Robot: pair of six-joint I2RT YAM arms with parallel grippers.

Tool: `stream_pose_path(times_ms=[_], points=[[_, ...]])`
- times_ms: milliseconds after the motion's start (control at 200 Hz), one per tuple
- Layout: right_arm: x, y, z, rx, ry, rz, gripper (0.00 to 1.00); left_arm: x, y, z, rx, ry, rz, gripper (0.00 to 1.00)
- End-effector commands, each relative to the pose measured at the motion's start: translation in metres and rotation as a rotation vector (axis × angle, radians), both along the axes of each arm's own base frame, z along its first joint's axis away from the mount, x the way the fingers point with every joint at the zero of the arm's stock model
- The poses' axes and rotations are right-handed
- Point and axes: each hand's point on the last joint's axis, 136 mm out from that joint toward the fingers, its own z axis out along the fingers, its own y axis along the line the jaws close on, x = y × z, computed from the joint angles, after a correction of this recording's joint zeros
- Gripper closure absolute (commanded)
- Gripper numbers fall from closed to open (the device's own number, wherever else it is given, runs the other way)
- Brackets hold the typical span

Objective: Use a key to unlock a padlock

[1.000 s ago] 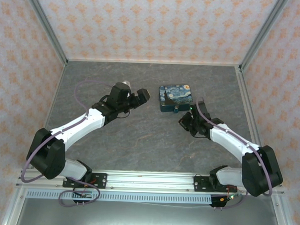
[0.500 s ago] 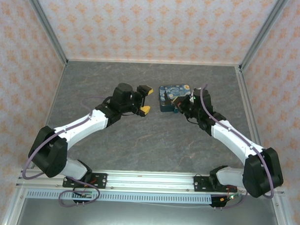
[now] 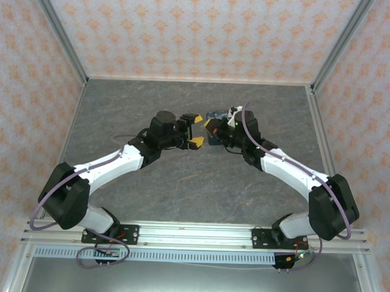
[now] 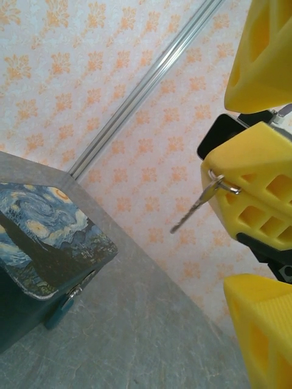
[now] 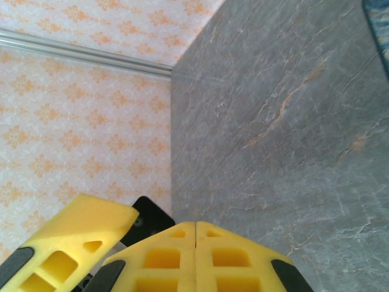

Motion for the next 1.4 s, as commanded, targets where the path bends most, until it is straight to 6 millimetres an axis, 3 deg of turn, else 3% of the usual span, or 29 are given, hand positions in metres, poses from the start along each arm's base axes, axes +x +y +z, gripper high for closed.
stream_pose_path(times_ms=[0, 671, 901, 1261, 1391], points=[[0.002, 0.01, 0.025, 0.062, -0.055, 0.019, 1.0, -0.001, -0.001, 0.006, -0.078, 0.032, 0.046, 0.31], [-0.025, 0.013, 0.033, 0.08, -0.066, 0.106, 1.0, 0.004, -0.001, 0.0, -0.117, 0.043, 0.078, 0.44], [-0.029, 0.011, 0.031, 0.077, -0.061, 0.113, 1.0, 0.004, 0.001, -0.002, -0.113, 0.045, 0.088, 0.53], [-0.03, 0.014, 0.027, 0.075, -0.05, 0.133, 1.0, 0.004, 0.0, 0.0, -0.117, 0.041, 0.083, 0.54], [-0.031, 0.013, 0.026, 0.074, -0.048, 0.136, 1.0, 0.004, 0.001, -0.001, -0.116, 0.043, 0.085, 0.6]])
